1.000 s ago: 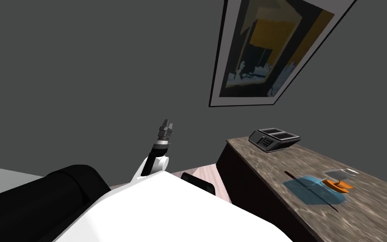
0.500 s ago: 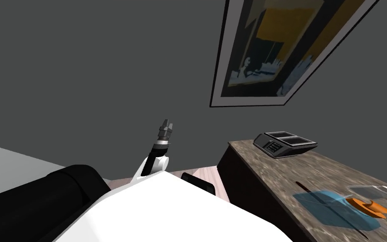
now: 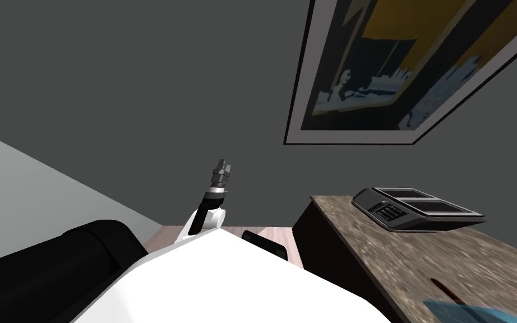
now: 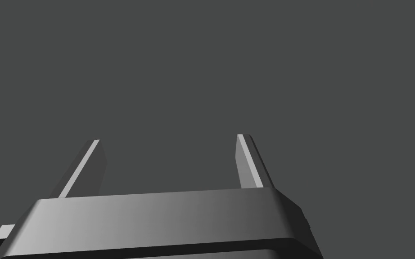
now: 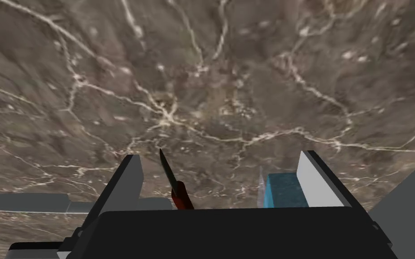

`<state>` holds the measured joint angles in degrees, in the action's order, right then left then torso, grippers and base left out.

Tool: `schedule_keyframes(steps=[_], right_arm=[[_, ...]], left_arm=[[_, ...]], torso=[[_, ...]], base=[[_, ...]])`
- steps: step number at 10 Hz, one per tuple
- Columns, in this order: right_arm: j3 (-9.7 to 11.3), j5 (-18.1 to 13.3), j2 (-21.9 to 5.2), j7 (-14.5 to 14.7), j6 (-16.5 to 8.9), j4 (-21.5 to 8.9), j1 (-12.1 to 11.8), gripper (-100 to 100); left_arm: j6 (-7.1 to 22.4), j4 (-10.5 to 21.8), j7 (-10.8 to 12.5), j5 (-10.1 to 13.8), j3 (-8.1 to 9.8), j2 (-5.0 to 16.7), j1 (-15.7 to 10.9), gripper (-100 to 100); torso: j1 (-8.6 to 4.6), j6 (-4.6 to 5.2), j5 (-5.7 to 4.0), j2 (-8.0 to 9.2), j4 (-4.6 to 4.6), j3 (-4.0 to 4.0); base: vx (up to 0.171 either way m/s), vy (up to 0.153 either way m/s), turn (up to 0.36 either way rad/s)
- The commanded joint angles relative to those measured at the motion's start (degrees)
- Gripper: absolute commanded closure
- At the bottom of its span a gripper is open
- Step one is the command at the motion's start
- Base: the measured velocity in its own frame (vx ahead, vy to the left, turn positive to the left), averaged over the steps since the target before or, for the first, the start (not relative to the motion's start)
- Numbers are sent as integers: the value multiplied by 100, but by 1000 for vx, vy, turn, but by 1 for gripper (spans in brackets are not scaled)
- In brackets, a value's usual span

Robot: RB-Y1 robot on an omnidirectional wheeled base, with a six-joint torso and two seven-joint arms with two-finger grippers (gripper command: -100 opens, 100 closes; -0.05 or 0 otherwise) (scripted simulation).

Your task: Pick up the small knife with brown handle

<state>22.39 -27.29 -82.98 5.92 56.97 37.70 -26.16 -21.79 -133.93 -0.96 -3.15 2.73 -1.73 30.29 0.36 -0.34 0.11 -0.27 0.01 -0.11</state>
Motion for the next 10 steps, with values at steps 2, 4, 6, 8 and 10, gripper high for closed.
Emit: schedule_keyframes(steps=[2,4,6,8,10], right_arm=[[165,-167,83,9,163,-409,301,-100],[254,-220,78,-9,204,-550,323,-100],[391,-297,92,-41,275,-751,367,-100],[468,-337,120,-63,323,-839,403,-100],[446,-316,108,-63,297,-792,370,0]], left_arm=[[0,0,0,0,0,0,1,0],[0,0,0,0,-1,-1,0,0],[0,0,0,0,-1,-1,0,0],[0,0,0,0,-1,-1,1,0],[0,0,0,0,0,-1,1,0]], torso=[[5,6,-2,3,0,1],[31,3,6,19,4,11],[33,3,6,15,3,9],[38,1,7,-7,-2,-4],[46,8,9,12,2,6]], base=[[49,-66,18],[29,-29,117],[51,-32,193],[94,-9,171],[18,-1,6]])
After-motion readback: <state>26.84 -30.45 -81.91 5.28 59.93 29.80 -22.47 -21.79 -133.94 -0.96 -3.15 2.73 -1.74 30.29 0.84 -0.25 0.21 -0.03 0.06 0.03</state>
